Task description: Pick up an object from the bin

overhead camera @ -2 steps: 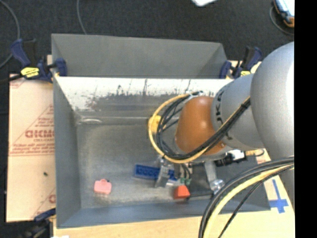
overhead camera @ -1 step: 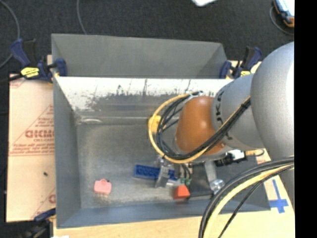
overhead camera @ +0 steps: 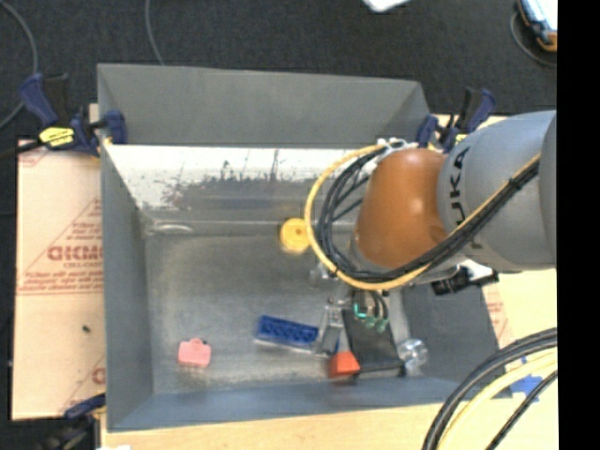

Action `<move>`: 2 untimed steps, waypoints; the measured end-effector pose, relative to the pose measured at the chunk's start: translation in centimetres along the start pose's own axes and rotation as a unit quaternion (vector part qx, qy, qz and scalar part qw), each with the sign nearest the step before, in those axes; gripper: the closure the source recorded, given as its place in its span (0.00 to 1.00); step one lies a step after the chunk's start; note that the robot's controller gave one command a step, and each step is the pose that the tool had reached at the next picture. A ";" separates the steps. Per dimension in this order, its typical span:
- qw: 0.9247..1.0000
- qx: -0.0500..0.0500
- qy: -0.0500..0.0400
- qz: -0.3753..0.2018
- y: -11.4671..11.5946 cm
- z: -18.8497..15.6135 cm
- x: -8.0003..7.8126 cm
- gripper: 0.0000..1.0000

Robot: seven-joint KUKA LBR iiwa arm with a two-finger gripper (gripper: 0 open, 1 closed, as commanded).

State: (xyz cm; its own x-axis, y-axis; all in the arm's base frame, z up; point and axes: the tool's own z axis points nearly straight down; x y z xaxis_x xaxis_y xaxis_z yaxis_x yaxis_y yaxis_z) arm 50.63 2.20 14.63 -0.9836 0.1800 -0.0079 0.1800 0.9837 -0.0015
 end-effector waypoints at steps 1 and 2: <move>1.000 0.000 -0.004 -0.008 -0.4 -5.3 -0.1 0.00; 1.000 -0.001 -0.004 0.022 1.9 4.3 2.6 0.00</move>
Offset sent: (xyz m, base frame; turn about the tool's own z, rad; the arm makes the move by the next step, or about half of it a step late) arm -0.0306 0.0334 -0.0763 0.0635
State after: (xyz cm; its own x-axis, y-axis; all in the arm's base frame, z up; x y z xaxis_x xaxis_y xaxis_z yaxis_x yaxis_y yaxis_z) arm 48.47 4.53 10.27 -0.9747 0.2229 -0.0155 0.2230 0.9748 0.0004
